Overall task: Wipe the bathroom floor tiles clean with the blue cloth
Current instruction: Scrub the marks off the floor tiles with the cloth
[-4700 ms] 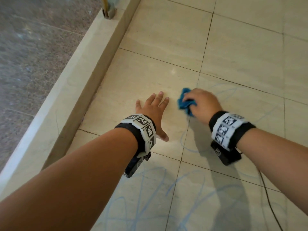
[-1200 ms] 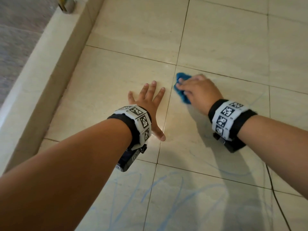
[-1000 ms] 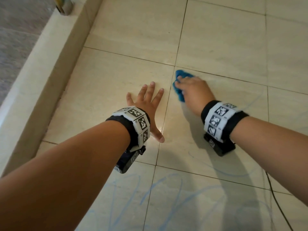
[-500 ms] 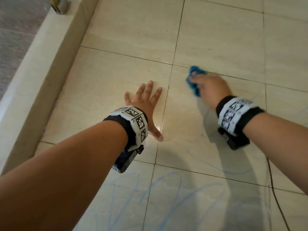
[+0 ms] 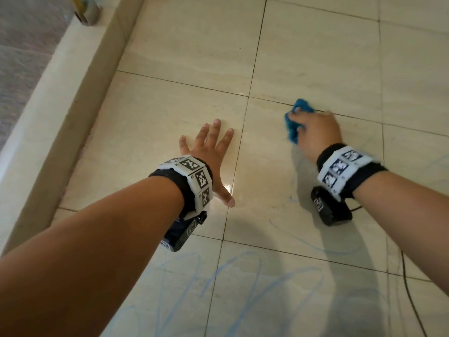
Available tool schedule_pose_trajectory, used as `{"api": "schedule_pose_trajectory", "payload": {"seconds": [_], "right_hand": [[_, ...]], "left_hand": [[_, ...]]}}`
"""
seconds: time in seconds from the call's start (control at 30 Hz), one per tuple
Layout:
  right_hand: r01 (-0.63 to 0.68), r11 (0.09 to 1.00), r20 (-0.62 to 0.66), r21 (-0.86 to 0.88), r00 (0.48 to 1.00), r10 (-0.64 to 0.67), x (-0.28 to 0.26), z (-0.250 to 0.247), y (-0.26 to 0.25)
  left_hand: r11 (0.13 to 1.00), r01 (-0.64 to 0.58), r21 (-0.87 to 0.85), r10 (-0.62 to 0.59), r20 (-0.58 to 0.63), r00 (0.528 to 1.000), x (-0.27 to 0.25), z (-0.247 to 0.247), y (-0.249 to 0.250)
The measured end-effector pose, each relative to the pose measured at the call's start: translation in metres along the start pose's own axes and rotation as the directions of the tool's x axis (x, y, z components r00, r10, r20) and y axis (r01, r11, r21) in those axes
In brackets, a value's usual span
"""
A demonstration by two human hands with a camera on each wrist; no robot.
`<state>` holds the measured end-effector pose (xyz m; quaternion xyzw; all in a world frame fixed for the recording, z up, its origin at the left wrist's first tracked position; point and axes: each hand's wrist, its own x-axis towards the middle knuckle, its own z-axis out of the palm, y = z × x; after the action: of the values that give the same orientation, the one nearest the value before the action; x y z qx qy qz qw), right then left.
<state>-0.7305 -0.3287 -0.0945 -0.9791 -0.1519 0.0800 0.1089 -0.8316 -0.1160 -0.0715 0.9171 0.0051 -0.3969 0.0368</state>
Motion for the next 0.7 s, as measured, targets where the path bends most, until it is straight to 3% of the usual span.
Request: {"api": "schedule_pose_trajectory", "payload": {"seconds": [0.1, 0.13, 0.17, 0.23, 0.3, 0.33, 0.37, 0.43, 0.5, 0.53, 0.6, 0.63, 0.7], "right_hand": [[0.309, 0.950, 0.114, 0.039, 0.944, -0.311, -0.021, 0.011, -0.023], [0.338, 0.939, 0.128, 0.067, 0.930, -0.345, -0.018, 0.011, -0.021], [0.313, 0.944, 0.107, 0.104, 0.940, -0.324, -0.013, 0.010, -0.015], [0.134, 0.972, -0.001, 0.191, 0.991, -0.137, -0.001, 0.005, 0.007], [-0.047, 0.977, -0.061, 0.208, 0.996, 0.061, 0.001, 0.001, 0.021], [-0.081, 0.984, -0.057, 0.158, 0.994, 0.091, -0.003, 0.002, 0.017], [-0.051, 0.993, -0.038, 0.108, 0.998, 0.056, -0.009, 0.005, 0.009], [0.160, 0.985, 0.040, 0.066, 0.986, -0.162, -0.026, 0.011, -0.017], [0.364, 0.927, 0.128, 0.088, 0.919, -0.373, -0.035, 0.011, -0.032], [0.401, 0.912, 0.139, 0.090, 0.901, -0.410, -0.031, 0.008, -0.030], [0.294, 0.952, 0.077, 0.089, 0.951, -0.301, -0.012, 0.002, -0.009], [0.173, 0.977, 0.014, 0.127, 0.984, -0.176, -0.002, -0.001, 0.005], [-0.051, 0.978, -0.085, 0.202, 0.994, 0.070, 0.010, -0.003, 0.025]], "left_hand": [[1.000, 0.007, 0.011, -0.007, -0.005, 1.000, 0.000, -0.001, 0.000], [1.000, 0.008, 0.010, -0.008, -0.006, 1.000, 0.000, -0.001, 0.000], [1.000, 0.007, 0.008, -0.007, -0.008, 1.000, -0.001, -0.001, 0.001], [1.000, 0.004, 0.012, -0.004, -0.013, 1.000, -0.001, 0.000, 0.001], [1.000, 0.007, 0.015, -0.007, -0.009, 1.000, -0.001, 0.000, 0.000], [1.000, 0.007, 0.014, -0.007, -0.008, 1.000, -0.001, 0.000, 0.000], [1.000, 0.008, 0.014, -0.007, -0.009, 1.000, 0.000, 0.000, 0.000], [1.000, 0.009, 0.016, -0.009, -0.009, 1.000, -0.001, 0.000, 0.001], [1.000, 0.017, 0.025, -0.017, -0.010, 1.000, 0.000, -0.001, 0.002], [0.999, 0.018, 0.026, -0.018, -0.007, 1.000, 0.000, -0.002, 0.001], [1.000, 0.013, 0.019, -0.012, -0.008, 1.000, -0.001, -0.001, 0.001], [1.000, 0.010, 0.018, -0.010, -0.010, 1.000, -0.001, -0.001, 0.001], [1.000, 0.008, 0.018, -0.008, -0.006, 1.000, 0.000, 0.000, 0.001]]}}
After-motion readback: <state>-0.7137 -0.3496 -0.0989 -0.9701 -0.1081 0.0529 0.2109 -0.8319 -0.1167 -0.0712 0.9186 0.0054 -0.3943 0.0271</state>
